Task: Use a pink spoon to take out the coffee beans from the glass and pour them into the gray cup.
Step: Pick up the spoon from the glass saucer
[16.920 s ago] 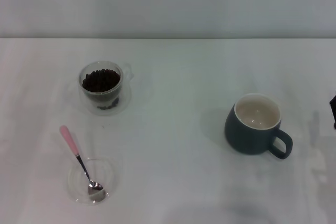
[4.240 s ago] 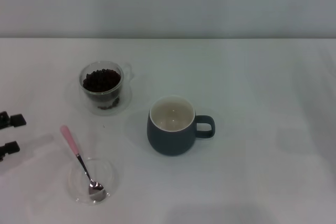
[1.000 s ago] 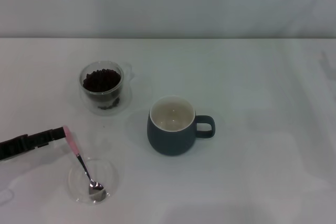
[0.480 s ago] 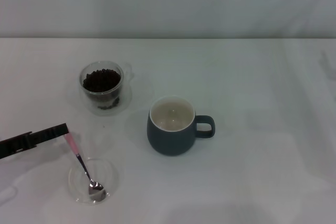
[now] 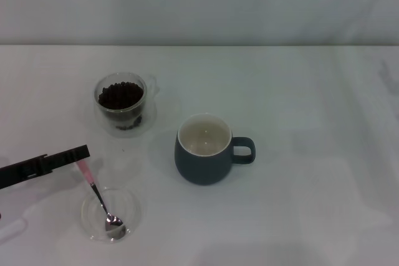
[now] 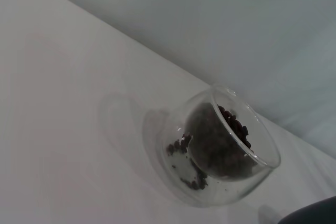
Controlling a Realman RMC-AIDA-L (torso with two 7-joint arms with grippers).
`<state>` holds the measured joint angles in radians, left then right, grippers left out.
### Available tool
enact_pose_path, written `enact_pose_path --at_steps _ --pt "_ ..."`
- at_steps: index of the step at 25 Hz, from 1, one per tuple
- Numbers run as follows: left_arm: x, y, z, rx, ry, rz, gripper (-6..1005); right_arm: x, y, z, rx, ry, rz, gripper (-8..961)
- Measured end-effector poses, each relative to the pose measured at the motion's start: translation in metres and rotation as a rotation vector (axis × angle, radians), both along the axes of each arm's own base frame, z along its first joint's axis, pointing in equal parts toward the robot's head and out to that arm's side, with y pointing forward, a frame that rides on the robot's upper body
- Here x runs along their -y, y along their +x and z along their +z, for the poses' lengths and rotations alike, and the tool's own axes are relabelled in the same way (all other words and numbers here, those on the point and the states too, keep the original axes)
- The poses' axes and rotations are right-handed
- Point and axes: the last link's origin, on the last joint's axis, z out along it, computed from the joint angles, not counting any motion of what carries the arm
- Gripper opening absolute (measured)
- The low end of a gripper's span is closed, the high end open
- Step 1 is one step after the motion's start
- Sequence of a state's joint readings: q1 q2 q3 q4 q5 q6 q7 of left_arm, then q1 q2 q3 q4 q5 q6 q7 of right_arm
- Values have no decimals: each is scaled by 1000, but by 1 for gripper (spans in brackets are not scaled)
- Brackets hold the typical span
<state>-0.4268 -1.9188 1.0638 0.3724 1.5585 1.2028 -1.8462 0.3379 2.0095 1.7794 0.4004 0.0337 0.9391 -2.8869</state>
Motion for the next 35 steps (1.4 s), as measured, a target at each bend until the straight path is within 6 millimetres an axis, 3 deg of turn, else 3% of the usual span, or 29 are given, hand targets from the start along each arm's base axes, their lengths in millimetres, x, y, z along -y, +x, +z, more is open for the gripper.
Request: enact_pose_path --at_steps 25,30,35 --pt "1 1 -10 28 -7 44 785 -1 -1 2 0 8 4 838" --pt "1 1 -9 29 -8 49 601 -1 -1 3 1 8 4 838" --pt "1 1 -9 28 -9 48 540 -3 -2 3 1 8 8 838"
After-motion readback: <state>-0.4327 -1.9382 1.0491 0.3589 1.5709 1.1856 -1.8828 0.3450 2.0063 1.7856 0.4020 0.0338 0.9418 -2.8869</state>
